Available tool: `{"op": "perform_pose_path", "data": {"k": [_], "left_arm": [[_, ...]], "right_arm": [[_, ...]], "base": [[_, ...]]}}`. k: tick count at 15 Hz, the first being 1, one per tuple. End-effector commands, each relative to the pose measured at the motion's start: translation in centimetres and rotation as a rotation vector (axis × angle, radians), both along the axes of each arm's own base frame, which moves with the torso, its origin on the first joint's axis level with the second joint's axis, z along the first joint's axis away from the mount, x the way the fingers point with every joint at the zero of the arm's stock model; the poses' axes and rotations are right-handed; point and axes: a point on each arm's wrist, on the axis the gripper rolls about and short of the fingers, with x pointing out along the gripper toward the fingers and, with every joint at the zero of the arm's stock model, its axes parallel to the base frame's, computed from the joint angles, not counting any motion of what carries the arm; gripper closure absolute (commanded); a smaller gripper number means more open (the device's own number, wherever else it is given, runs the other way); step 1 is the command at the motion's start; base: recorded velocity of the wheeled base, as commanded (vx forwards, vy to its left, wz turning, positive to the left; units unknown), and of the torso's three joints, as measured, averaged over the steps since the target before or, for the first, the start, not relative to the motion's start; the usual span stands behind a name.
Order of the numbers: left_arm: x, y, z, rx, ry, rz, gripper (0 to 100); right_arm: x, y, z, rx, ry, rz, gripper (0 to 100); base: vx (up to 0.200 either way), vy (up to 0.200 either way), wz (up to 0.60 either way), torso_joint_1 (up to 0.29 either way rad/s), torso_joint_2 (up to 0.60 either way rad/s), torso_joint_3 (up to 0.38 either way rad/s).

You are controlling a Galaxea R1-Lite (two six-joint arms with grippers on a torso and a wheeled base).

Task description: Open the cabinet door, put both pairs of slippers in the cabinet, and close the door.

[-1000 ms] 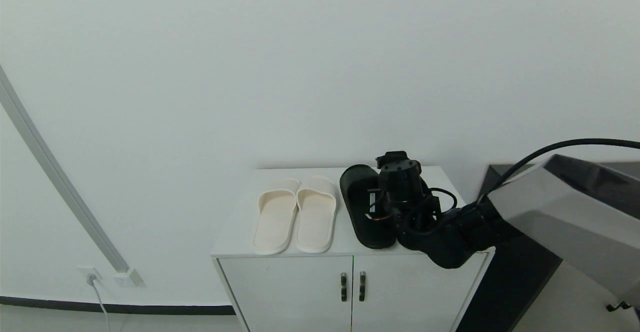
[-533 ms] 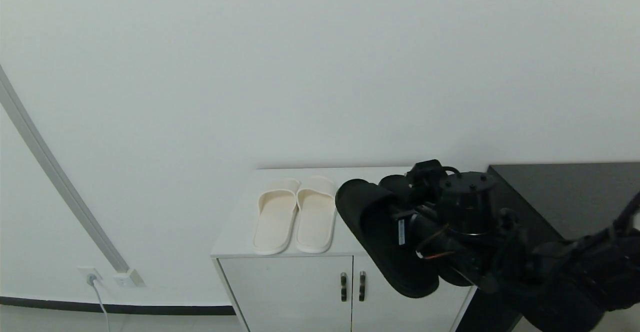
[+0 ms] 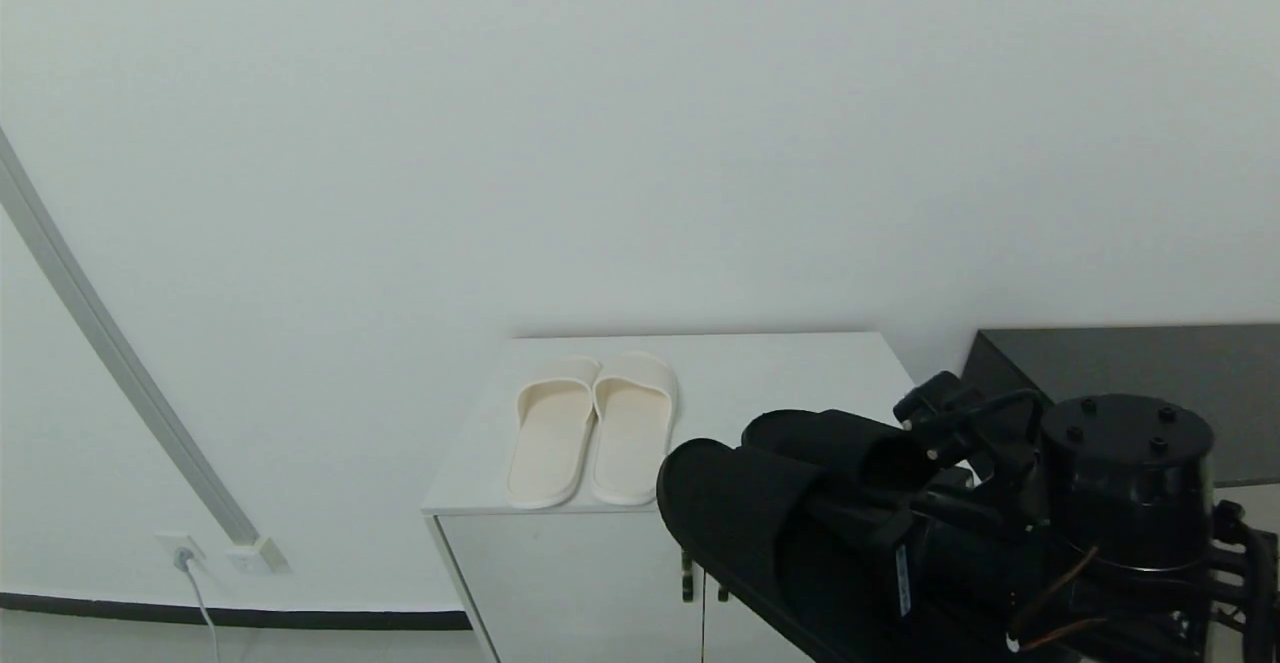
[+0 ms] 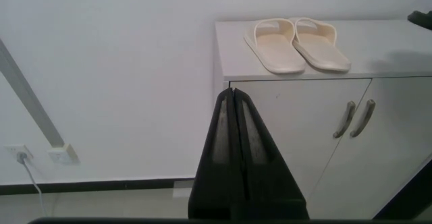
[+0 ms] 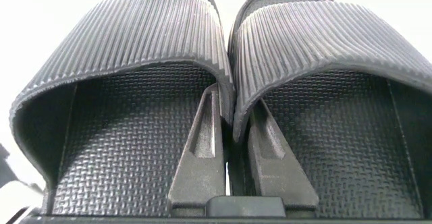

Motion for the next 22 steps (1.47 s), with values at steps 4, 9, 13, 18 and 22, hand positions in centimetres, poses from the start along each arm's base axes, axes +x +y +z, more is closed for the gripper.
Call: {"op": "perform_pose_path", "data": {"k": [4, 9, 13, 18, 22], "left_arm": [[0.0, 0.0, 0.0, 0.000, 0.002, 0.001, 100], [0.0, 0.0, 0.0, 0.000, 0.002, 0.001, 100], [0.0, 0.0, 0.0, 0.000, 0.002, 0.001, 100], [0.0, 0.0, 0.0, 0.001, 0.002, 0.001, 100], [0.0, 0.0, 0.0, 0.000, 0.002, 0.001, 100]], "right_arm": [[-1.5, -0.5, 0.0, 0.017, 0.011, 0.086, 100], [-2.0, -0.9, 0.1, 0.036, 0.023, 0.150, 100], [-2.1, -1.0, -0.2, 0.028, 0.029, 0.151, 100], [-2.2, -1.1, -0.4, 0.008, 0.020, 0.159, 100], [-2.3, -1.1, -0.4, 0.004, 0.018, 0.164, 100]], "base": [[0.000, 0.000, 0.00, 0.000, 0.00, 0.000], [-0.120, 0.000, 0.00, 0.003, 0.00, 0.001], [-0.200, 0.000, 0.00, -0.004, 0.00, 0.006], [-0.040, 0.000, 0.00, 0.000, 0.00, 0.000], [0.000, 0.000, 0.00, 0.000, 0.00, 0.000]]}}
